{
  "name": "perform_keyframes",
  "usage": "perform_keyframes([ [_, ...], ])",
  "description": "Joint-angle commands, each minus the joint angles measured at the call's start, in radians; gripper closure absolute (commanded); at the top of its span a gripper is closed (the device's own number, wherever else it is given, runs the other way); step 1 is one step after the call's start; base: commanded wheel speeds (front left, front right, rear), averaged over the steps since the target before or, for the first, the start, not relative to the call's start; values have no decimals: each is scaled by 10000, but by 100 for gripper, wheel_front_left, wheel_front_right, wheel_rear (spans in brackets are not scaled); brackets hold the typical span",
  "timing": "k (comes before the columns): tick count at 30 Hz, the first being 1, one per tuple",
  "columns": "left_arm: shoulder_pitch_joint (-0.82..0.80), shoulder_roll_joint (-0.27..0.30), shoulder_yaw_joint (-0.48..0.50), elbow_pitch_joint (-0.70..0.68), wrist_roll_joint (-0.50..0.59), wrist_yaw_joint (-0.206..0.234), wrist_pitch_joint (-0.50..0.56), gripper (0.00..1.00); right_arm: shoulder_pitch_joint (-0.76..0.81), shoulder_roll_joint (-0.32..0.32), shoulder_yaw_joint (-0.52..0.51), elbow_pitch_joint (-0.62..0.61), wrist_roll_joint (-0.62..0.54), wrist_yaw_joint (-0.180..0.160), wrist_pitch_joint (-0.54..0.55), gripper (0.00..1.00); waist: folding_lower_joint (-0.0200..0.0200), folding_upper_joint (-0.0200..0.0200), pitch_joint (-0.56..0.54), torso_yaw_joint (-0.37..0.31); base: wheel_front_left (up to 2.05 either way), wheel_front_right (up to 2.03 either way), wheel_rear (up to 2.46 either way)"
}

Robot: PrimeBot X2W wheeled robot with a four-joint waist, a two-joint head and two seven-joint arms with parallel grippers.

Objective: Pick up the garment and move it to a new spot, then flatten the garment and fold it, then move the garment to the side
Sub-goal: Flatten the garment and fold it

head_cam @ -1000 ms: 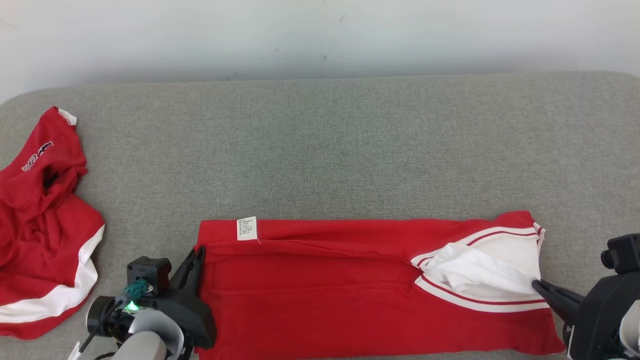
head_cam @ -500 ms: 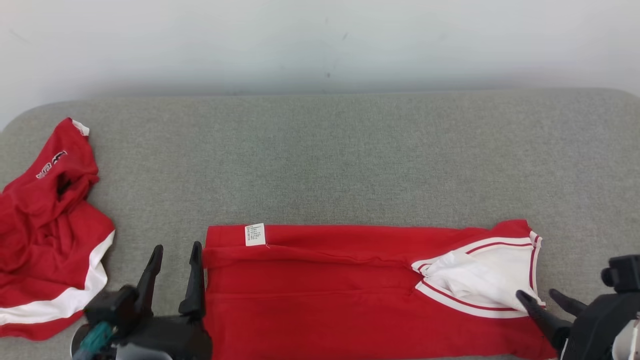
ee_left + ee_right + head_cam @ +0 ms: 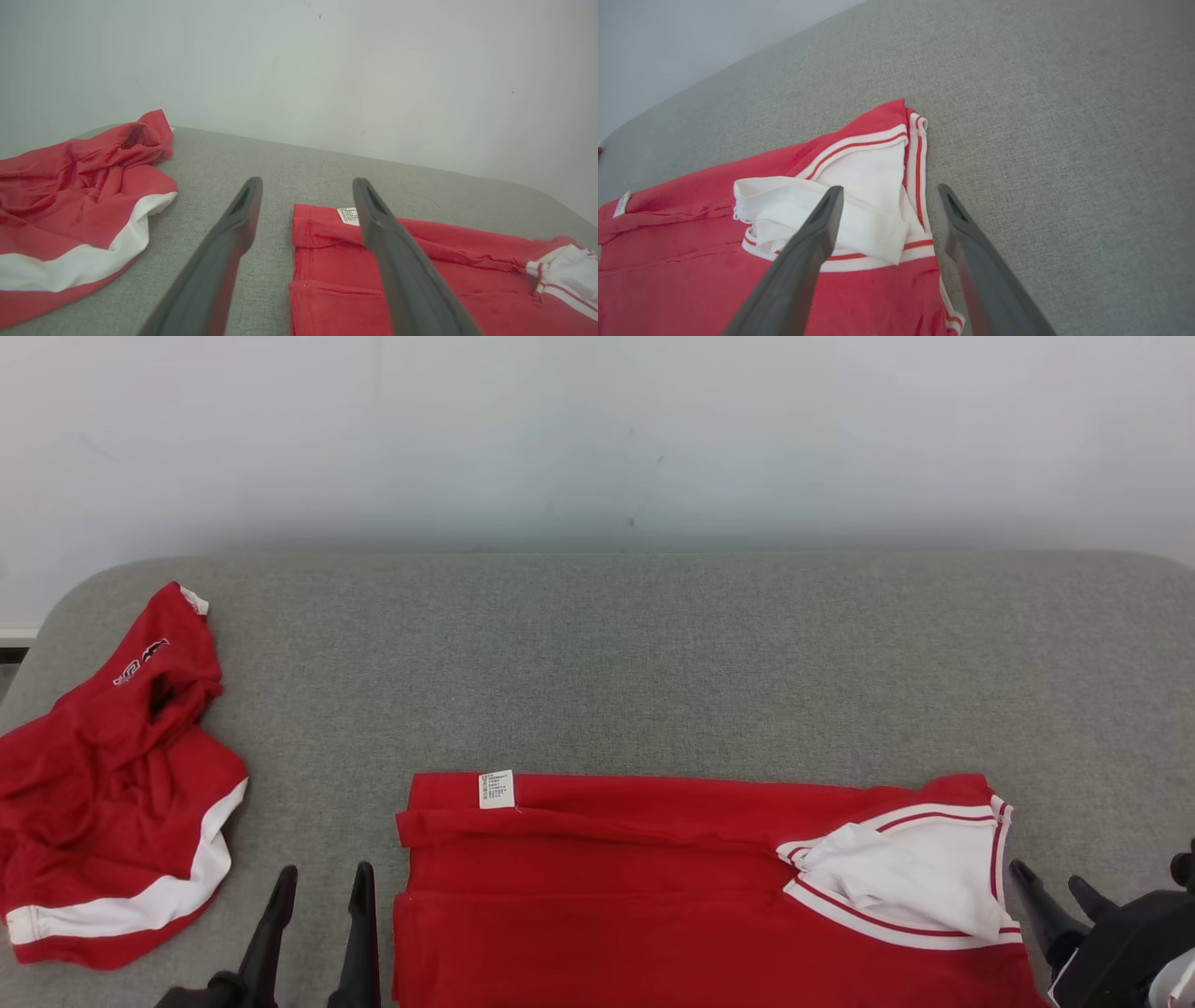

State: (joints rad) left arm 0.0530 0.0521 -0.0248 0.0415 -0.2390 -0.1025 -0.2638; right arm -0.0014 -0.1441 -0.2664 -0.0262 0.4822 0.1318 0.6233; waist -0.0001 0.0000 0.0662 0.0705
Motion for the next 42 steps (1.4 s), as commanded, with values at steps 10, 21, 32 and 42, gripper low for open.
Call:
perform_keyframes([
  [10,319,-18,-244,207,-256,-14,-5,0,-1169,-256,-108,2057,-1353,-20,-19,0,1,0,46,314,0,0,0],
  [21,138,-15,-412,94,-287,241,-5,0,-2069,78,-222,4334,-1815,-20,-510,0,1,0,290,645,0,0,0],
  [32,168,-16,-384,105,-405,223,-5,0,-2492,254,148,5624,-2263,-17,-253,100,1,0,401,709,0,0,0],
  [42,139,-15,-379,78,-503,314,-5,0,-2700,-579,-316,5068,-2426,-29,-774,100,1,0,376,595,0,0,0],
])
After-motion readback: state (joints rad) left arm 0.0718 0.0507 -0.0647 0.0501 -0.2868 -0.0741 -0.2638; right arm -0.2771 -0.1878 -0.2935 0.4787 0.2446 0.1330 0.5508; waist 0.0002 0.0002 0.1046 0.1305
